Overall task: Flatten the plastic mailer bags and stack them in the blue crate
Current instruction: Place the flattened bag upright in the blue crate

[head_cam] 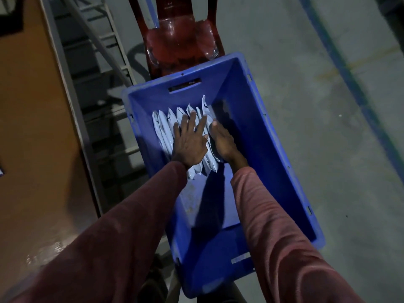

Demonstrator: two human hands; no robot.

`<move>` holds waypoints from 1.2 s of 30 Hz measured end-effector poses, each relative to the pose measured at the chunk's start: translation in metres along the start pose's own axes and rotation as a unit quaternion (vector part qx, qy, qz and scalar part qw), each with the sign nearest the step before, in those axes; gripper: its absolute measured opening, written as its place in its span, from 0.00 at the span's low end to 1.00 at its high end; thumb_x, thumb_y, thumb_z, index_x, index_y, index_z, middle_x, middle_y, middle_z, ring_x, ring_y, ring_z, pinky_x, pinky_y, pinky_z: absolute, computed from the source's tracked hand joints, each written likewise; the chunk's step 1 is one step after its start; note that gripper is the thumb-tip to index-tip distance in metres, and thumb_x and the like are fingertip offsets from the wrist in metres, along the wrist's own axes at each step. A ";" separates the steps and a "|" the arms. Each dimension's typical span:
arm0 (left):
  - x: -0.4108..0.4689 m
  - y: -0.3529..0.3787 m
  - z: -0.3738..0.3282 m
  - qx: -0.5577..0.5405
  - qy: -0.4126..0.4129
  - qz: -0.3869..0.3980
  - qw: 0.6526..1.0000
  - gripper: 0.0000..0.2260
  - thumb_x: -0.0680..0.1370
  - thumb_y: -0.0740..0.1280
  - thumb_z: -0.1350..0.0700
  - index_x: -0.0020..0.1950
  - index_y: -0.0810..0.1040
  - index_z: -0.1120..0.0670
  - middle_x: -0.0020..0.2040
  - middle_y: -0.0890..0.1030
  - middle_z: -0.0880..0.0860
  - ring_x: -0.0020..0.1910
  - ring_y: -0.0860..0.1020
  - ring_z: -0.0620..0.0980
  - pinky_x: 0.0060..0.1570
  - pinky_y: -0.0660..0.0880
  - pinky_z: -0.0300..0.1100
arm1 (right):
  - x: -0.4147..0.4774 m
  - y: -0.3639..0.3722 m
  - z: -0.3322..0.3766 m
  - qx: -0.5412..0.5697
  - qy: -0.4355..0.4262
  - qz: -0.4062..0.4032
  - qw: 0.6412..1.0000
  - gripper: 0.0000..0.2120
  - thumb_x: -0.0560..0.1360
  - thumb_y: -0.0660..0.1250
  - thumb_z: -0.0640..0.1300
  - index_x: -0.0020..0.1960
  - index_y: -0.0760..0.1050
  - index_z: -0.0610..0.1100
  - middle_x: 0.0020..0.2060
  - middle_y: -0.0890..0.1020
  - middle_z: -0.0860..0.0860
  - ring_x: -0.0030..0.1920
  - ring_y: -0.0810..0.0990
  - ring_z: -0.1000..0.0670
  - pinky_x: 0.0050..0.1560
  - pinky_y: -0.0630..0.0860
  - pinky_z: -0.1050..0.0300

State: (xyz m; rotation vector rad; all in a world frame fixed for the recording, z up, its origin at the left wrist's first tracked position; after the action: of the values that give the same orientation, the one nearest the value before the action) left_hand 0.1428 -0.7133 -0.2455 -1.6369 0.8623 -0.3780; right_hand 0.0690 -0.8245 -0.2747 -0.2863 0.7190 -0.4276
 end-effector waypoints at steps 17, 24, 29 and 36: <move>-0.012 -0.002 -0.015 0.028 0.008 0.018 0.999 0.28 0.85 0.56 0.48 0.85 0.54 0.47 0.85 0.53 0.58 0.83 0.50 0.63 0.78 0.50 0.66 | -0.009 0.000 -0.005 0.099 -0.047 0.024 0.994 0.29 0.84 0.49 0.65 0.81 0.60 0.54 0.80 0.63 0.56 0.78 0.61 0.56 0.81 0.56 0.47; -0.018 -0.005 -0.017 0.042 0.025 0.018 0.999 0.28 0.85 0.57 0.48 0.84 0.54 0.42 0.84 0.51 0.60 0.83 0.49 0.64 0.78 0.49 0.68 | -0.010 -0.005 -0.003 0.075 -0.050 -0.017 0.996 0.27 0.87 0.47 0.58 0.81 0.60 0.47 0.80 0.64 0.50 0.79 0.61 0.51 0.76 0.55 0.59; -0.017 -0.008 -0.018 0.052 0.030 0.017 0.998 0.27 0.85 0.56 0.47 0.84 0.55 0.42 0.84 0.52 0.59 0.83 0.50 0.63 0.78 0.49 0.67 | -0.018 -0.006 -0.006 0.077 -0.038 -0.034 0.996 0.27 0.87 0.47 0.57 0.81 0.60 0.46 0.80 0.63 0.49 0.79 0.61 0.51 0.72 0.54 0.63; -0.023 -0.013 -0.026 0.041 0.028 0.007 0.999 0.26 0.85 0.57 0.47 0.84 0.56 0.43 0.84 0.53 0.60 0.83 0.51 0.64 0.78 0.50 0.67 | -0.025 -0.015 -0.010 0.080 -0.027 -0.070 0.994 0.29 0.86 0.47 0.61 0.82 0.60 0.48 0.80 0.63 0.49 0.80 0.61 0.49 0.81 0.56 0.48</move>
State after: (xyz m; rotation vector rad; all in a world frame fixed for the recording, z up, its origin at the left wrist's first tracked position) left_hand 0.1144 -0.7148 -0.2214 -1.5505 0.8891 -0.4464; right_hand 0.0411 -0.8268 -0.2612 -0.1977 0.6092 -0.6048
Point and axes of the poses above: each hand's wrist, its own x-axis towards the middle knuckle, its own y-axis out of the palm, z = x × y, the point moved 5 cm from there along x, towards the middle knuckle
